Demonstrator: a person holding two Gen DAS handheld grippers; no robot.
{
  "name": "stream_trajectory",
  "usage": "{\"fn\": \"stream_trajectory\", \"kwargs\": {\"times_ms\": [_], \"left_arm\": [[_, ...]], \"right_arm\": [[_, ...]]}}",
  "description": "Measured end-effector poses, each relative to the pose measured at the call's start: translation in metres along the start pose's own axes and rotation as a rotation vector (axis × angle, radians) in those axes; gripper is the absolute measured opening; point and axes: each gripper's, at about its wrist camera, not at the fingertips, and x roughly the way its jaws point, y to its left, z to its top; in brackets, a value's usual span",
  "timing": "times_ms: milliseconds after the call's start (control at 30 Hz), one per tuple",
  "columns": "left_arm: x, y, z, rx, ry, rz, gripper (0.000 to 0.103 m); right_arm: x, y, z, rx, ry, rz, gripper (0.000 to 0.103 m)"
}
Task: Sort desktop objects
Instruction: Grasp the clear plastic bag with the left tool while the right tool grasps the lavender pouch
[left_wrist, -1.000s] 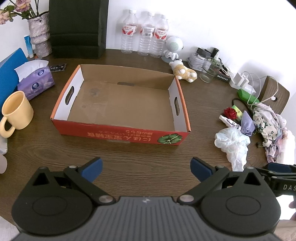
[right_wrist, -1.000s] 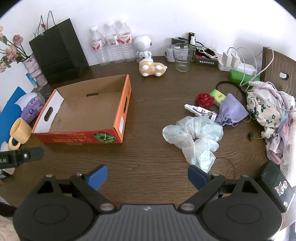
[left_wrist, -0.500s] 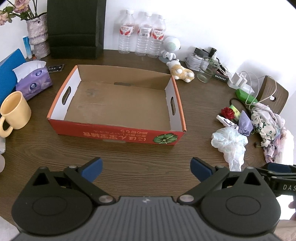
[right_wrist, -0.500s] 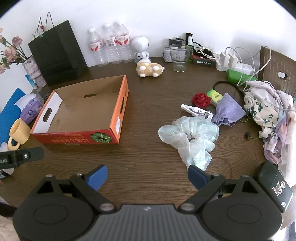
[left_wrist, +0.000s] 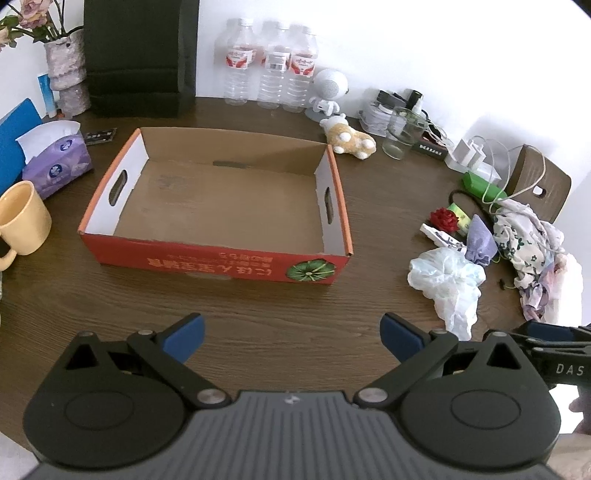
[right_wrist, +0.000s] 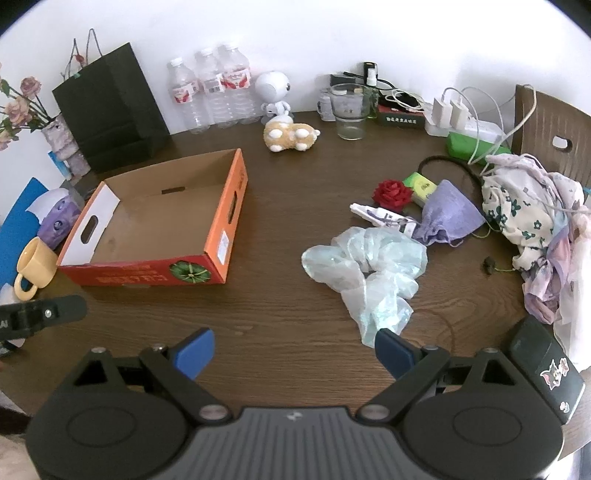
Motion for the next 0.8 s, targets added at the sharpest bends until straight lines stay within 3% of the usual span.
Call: {"fn": "stream_trajectory", "kwargs": {"times_ms": [533, 800], "left_arm": [[0.023, -0.054, -0.01, 0.075, -0.01, -0.022, 0.103], [0.046, -0.083, -0.002, 0.126, -0.015, -0.049, 0.103]], "right_arm": [[0.006, -0.046, -0.001, -0.014, -0.054, 0.028, 0.094], [0.017, -0.074, 0.006, -0.029, -0.091, -0.01, 0.093]]}}
